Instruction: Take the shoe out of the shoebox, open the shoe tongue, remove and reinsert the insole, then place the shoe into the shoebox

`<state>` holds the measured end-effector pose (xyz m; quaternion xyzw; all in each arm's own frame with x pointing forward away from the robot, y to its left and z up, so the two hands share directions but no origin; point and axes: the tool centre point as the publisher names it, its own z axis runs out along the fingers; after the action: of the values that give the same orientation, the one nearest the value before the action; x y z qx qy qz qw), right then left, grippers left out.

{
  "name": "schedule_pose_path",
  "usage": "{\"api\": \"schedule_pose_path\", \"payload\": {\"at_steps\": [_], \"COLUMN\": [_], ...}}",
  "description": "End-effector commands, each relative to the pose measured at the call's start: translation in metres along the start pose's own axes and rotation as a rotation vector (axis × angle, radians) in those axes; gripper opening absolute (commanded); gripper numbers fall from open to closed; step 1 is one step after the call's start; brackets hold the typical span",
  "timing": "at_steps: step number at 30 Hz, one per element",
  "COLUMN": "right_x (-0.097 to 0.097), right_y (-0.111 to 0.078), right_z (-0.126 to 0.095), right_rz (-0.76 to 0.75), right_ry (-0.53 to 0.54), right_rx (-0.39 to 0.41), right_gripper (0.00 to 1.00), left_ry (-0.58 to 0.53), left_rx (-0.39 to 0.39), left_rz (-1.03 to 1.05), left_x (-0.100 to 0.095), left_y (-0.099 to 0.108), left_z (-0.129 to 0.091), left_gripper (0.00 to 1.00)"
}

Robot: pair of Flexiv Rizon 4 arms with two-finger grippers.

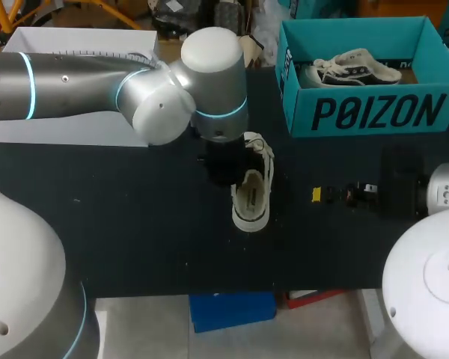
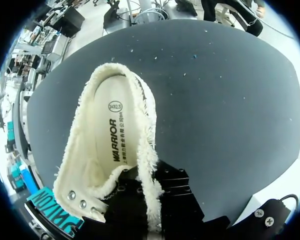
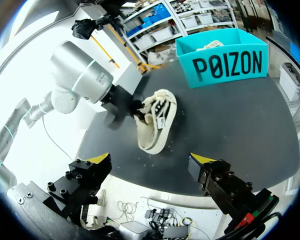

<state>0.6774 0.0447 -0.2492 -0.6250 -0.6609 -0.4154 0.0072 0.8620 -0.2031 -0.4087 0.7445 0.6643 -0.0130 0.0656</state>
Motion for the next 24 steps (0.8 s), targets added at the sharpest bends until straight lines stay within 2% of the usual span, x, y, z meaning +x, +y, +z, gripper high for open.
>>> {"api": "schedule_pose_path", "payload": {"at_steps": [1,6,11,18,24], "right_x": [-0.001,-0.001,-0.001,-0.001,-0.001], "right_y": [0.001,0.001,0.001,0.001,0.001], "right_z": [-0.001,-0.001,-0.001,-0.001,-0.001], "right_rz": [0.003,0.003,0.003,0.003,0.003], "right_ry": [0.003,0.003,0.003,0.003,0.003], "right_rx": [0.008,0.008,0.008,0.008,0.008], "right_gripper": [1.00,1.00,1.00,1.00,1.00], "left_ry": [-0.004,-0.040,-0.059,-0.091,-0.092], "left_rx": [-0.013,-0.070,-0.199,-0.315,-0.389], "left_rz": [-0.018,-0.161,-0.330,-0.355,-0.320], "left_x": [0.004,0.014,0.031,0.042,0.042], "left_y": [-0.002,0.001,0.004,0.011,0.017], "left_z": [-0.030,-0.079,-0.119,-0.164,-0.208], "left_gripper": [0.00,0.00,0.00,0.00,0.00]}}
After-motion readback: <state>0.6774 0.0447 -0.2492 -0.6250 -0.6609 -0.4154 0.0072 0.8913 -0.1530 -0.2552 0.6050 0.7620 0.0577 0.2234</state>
